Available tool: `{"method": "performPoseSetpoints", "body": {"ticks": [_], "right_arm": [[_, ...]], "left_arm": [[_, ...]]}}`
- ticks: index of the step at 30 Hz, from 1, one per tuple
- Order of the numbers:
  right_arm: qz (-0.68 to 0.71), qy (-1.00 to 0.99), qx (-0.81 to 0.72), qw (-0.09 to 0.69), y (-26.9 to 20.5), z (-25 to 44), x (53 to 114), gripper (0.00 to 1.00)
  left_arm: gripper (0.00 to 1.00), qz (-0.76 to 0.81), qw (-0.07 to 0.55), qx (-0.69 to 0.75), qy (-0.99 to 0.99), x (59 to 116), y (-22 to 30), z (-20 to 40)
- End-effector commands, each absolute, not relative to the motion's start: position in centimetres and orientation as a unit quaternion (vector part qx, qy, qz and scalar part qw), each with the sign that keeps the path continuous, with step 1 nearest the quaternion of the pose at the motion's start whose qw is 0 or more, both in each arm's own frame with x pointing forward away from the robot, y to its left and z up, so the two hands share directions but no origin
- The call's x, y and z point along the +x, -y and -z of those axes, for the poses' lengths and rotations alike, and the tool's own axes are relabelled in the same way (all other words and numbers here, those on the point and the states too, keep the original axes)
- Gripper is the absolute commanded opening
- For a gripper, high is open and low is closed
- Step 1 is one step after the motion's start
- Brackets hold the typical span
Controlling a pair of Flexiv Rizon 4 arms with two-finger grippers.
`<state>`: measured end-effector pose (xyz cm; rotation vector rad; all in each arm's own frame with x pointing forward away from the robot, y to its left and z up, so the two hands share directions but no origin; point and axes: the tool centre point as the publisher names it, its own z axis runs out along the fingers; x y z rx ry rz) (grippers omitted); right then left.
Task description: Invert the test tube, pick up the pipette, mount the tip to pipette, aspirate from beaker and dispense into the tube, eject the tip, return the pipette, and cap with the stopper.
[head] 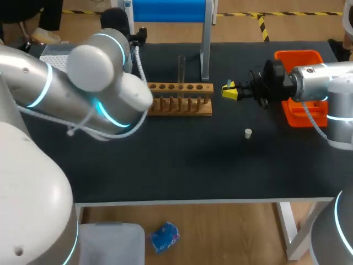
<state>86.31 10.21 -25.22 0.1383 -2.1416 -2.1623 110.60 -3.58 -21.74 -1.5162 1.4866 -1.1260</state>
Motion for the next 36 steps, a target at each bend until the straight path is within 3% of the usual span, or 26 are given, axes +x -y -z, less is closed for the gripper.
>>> {"method": "performPoseSetpoints", "body": {"ticks": [1,36], "right_arm": [[0.709,0.702,0.046,0.048,-10.1,25.2,86.3,0.0],[0.709,0.702,0.046,0.048,-10.1,25.2,86.3,0.0]], "left_arm": [[1.0,0.407,0.407,-0.609,-0.545,111.9,4.1,21.9],[1.0,0.432,0.424,-0.575,-0.55,117.1,3.7,21.3]]}}
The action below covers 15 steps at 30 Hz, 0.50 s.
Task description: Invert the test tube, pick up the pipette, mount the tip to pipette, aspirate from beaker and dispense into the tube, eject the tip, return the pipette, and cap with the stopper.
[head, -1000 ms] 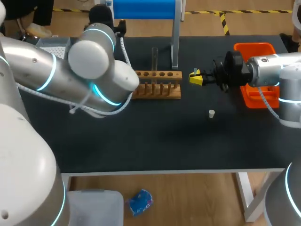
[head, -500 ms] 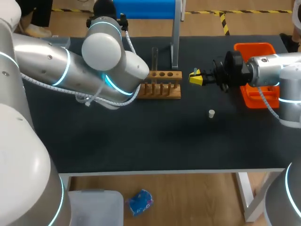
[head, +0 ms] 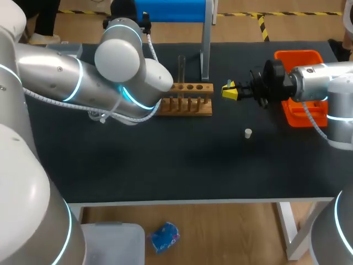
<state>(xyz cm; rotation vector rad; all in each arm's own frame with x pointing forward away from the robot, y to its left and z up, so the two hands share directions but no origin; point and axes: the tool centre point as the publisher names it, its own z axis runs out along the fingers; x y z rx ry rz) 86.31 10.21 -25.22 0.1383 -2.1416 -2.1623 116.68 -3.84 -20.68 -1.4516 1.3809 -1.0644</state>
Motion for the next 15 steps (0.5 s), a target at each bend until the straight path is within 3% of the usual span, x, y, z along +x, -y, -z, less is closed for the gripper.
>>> {"method": "performPoseSetpoints", "body": {"ticks": [1,15], "right_arm": [[0.709,0.702,0.046,0.048,-10.15,25.22,86.34,0.0],[0.709,0.702,0.046,0.048,-10.15,25.22,86.34,0.0]], "left_arm": [[1.0,0.433,0.424,-0.575,-0.55,117.14,3.71,21.33],[1.0,0.441,0.419,-0.568,-0.554,118.0,4.17,21.25]]}}
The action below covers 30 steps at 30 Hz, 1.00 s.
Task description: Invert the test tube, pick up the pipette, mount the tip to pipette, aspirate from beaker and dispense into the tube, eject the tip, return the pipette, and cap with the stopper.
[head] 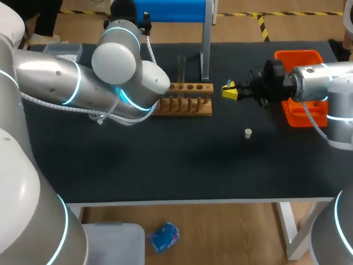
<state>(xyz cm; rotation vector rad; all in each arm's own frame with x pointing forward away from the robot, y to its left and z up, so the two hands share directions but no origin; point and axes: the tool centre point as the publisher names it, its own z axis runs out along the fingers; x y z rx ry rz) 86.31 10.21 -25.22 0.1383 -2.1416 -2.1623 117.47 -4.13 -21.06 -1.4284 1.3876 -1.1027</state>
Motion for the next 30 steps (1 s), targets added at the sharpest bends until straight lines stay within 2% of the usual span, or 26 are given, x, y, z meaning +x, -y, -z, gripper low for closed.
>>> {"method": "performPoseSetpoints", "body": {"ticks": [1,28,29,30], "right_arm": [[0.709,0.702,0.046,0.048,-10.1,25.2,86.3,0.0],[0.709,0.702,0.046,0.048,-10.1,25.2,86.3,0.0],[0.709,0.702,0.046,0.048,-10.1,25.2,86.3,0.0],[0.709,0.702,0.046,0.048,-10.1,25.2,86.3,0.0]], "left_arm": [[1.0,0.441,0.418,-0.567,-0.556,118.1,4.2,21.3],[1.0,0.439,0.417,-0.562,-0.563,119.1,4.5,21.1],[0.95,0.438,0.417,-0.562,-0.563,119.0,4.5,21.1],[0.73,0.438,0.417,-0.563,-0.563,118.9,4.5,21.2]]}}
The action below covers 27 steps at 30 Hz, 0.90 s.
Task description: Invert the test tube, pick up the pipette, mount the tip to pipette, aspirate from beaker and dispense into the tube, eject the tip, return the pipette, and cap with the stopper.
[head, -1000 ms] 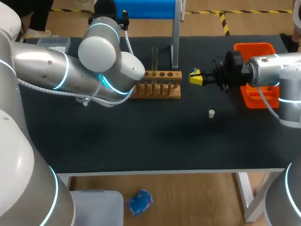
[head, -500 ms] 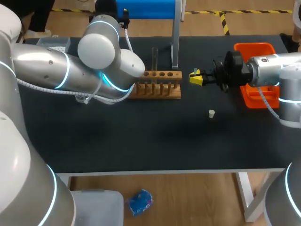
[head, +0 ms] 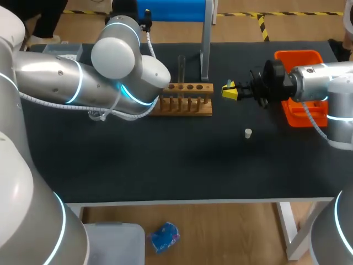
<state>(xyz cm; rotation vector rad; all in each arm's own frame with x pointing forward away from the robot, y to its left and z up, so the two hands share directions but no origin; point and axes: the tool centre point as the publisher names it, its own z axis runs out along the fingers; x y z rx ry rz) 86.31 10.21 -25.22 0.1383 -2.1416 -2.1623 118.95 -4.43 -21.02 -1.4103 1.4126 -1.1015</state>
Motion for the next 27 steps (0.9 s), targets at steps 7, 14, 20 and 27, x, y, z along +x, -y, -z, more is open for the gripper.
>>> {"method": "performPoseSetpoints", "body": {"ticks": [7,14,20,27], "right_arm": [[0.709,0.702,0.046,0.048,-10.15,25.22,86.34,0.0],[0.709,0.702,0.046,0.048,-10.15,25.22,86.34,0.0],[0.709,0.702,0.046,0.048,-10.15,25.22,86.34,0.0],[0.709,0.702,0.046,0.048,-10.15,25.22,86.34,0.0]], "left_arm": [[0.36,0.428,0.42,-0.566,-0.565,118.68,4.36,21.41],[0.3,0.419,0.428,-0.564,-0.569,118.67,4.38,21.37],[0.0,0.41,0.43,-0.568,-0.569,118.72,4.32,21.63],[0.0,0.411,0.428,-0.577,-0.561,118.6,4.16,21.62]]}}
